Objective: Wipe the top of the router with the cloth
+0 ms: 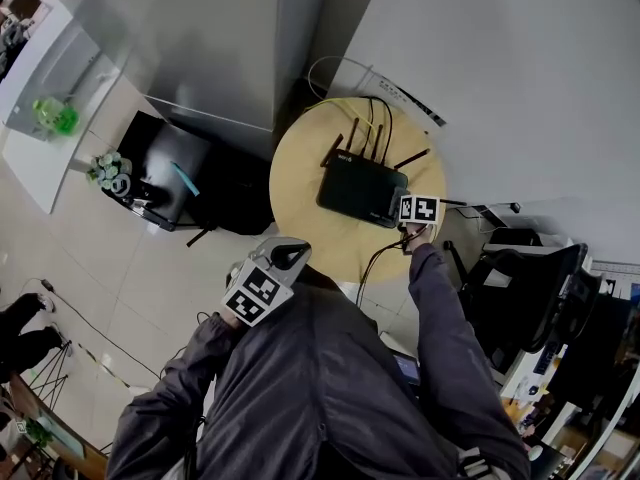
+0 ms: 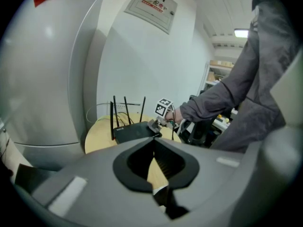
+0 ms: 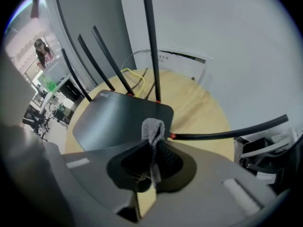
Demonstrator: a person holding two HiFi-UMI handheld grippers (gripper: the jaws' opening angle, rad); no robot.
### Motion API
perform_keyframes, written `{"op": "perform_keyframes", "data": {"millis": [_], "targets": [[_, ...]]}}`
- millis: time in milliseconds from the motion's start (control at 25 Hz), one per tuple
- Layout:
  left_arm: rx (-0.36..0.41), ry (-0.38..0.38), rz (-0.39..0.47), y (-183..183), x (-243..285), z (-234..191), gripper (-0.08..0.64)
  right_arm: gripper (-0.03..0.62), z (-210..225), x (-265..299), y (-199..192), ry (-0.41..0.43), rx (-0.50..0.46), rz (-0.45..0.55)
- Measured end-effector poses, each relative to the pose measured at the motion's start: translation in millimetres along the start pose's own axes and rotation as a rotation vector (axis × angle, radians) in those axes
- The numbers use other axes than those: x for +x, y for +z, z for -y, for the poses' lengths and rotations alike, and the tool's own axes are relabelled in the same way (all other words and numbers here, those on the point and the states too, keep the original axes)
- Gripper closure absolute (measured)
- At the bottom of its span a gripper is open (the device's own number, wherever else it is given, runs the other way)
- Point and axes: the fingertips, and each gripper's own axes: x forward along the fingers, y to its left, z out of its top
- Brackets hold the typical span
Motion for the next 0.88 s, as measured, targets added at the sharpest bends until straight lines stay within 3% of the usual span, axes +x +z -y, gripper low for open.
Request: {"op": "perform_keyframes", "data": {"millis": [160,360,600,880], "targets": [[0.007,-0.002,0.0,1,2,-3,0.56,0.569,-64,-3,19,0.14,-0.001,0.065],[0.014,0.005,0.006,3,0,-5,0.56,0.569,-150,5,30,0.27,-0.043,0.069],[-0.013,0.037,0.016,0,-9,-15,0.56,0.569,-207,20,27,0.312,-0.118,0.016],[-0.019,0.043,0.024,-3,-15,-14,0.56,0.569,-207,27,18,0.295,-0.127,-0.008]]}}
